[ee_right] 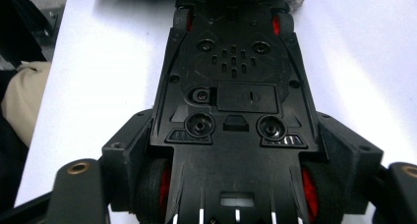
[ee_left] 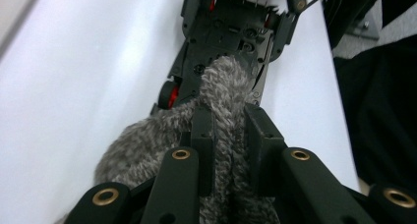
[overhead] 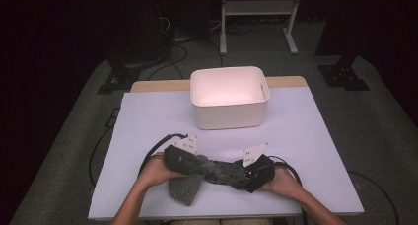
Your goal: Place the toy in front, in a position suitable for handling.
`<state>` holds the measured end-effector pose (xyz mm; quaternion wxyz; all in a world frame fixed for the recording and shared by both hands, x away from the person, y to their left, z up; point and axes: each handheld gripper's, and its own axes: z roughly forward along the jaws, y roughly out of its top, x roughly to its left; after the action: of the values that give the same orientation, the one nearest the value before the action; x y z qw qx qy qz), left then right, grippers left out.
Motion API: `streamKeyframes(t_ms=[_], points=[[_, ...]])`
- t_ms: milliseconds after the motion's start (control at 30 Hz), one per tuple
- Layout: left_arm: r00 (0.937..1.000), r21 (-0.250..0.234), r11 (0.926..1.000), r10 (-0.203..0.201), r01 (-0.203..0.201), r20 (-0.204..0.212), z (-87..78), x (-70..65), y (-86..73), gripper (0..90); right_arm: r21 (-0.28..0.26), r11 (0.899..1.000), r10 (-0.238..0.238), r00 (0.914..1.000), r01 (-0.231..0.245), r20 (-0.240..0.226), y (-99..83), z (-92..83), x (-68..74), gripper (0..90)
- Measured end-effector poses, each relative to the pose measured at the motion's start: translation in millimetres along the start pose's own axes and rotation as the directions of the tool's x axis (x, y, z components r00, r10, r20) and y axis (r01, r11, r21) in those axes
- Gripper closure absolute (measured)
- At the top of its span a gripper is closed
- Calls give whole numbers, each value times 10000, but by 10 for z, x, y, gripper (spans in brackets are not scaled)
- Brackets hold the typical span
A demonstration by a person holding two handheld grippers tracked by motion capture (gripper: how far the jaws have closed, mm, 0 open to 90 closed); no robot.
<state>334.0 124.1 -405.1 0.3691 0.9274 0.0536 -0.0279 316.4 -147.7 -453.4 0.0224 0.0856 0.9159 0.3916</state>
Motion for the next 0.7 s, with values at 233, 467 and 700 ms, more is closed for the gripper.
streamKeyframes(t_ms=[233, 467, 700], points=[[9996, 305, 9991, 280, -281, 38, 102, 16, 55, 764, -173, 9991, 392, 9989, -396, -248, -16, -47, 13, 210], [9993, 458, 9983, 360, -365, 126, 121, 38, 98, 764, -329, 9983, 460, 9980, -474, -423, -47, -132, -3, 206], [9987, 390, 9981, 476, -484, 193, 140, 58, 157, 764, -52, 9993, 380, 9977, -383, -568, -44, -202, -66, 205]])
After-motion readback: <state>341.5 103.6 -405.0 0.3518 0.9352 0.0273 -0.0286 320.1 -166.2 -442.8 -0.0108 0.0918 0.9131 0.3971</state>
